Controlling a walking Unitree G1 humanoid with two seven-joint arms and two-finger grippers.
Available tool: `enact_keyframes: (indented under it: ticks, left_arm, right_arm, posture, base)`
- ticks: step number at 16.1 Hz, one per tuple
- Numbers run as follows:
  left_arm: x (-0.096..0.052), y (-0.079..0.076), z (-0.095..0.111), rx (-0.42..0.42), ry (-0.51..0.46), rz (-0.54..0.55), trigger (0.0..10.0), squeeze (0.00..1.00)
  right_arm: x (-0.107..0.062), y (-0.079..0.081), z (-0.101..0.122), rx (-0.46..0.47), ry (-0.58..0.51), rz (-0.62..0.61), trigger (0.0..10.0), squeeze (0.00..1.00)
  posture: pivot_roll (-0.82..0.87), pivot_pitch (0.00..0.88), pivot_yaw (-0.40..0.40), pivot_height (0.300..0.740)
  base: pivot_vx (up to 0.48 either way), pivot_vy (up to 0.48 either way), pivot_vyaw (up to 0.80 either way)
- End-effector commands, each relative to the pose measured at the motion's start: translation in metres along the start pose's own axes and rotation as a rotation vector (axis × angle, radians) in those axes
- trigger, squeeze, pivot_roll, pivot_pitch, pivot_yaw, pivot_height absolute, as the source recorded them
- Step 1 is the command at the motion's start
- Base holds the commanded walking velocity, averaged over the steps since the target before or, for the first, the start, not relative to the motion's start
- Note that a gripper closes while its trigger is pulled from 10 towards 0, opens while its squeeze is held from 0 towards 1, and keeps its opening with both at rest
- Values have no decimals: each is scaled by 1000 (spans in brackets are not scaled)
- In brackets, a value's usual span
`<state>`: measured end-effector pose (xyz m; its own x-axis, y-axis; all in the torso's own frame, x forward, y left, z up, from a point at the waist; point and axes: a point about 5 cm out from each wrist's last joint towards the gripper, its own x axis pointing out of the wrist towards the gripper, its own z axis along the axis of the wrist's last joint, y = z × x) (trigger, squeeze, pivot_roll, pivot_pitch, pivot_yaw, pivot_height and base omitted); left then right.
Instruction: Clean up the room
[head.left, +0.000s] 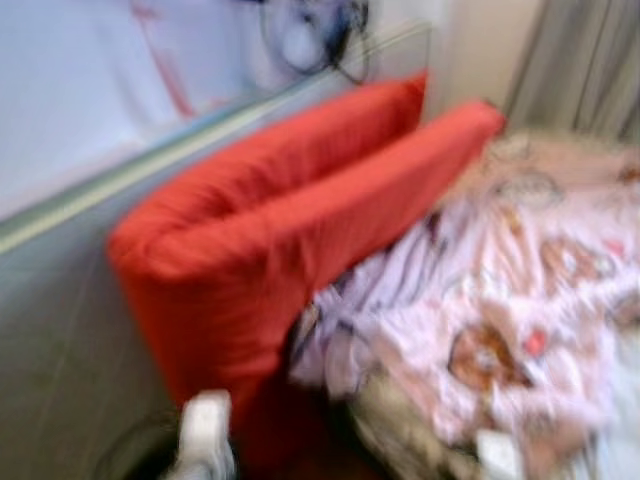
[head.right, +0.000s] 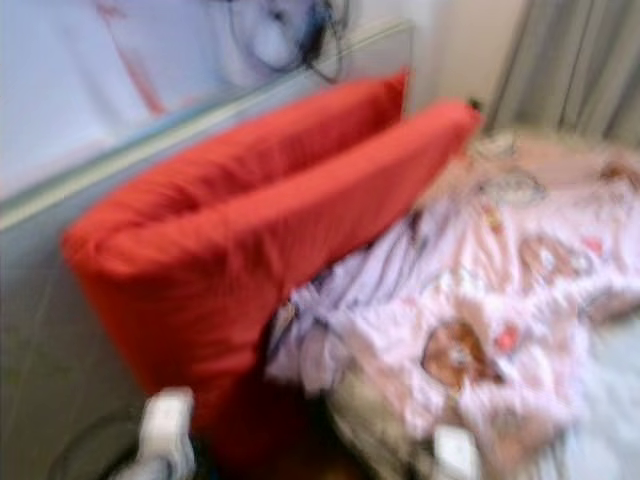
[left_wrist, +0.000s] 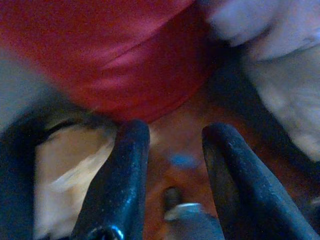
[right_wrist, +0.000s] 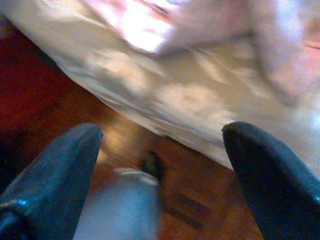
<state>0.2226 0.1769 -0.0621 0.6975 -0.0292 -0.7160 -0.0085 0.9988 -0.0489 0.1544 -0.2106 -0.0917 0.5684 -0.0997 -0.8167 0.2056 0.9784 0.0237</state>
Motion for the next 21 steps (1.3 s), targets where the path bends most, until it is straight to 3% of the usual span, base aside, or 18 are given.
enact_keyframes:
  ticks: [1,8,14,17,21]
  left_arm:
    - [-6,19,-17,-3,55,50,10000,0]
    - [-7,18,-19,-12,58,47,10000,0]
    - [-7,18,-19,6,56,44,10000,0]
    - [-7,19,-18,-3,51,51,10000,0]
    - [-7,20,-19,-6,51,54,10000,0]
  right_arm:
    - [2,15,4,7,-12,33,10000,0]
    - [3,17,6,16,-21,43,10000,0]
    - [3,17,12,30,-45,42,10000,0]
    - [1,8,5,31,-30,24,10000,0]
    - [-1,-1,1,35,-32,22,10000,0]
  posture:
    - [-10,0,54,740]
    - [-6,0,51,740]
    - [-7,0,49,740]
    - [-6,0,49,740]
    - [-4,0,49,740]
  base:
    - [0,0,-688]
    - [0,0,-679]
    - [0,-153,0]
    - [0,-137,-698]
    - [0,0,0]
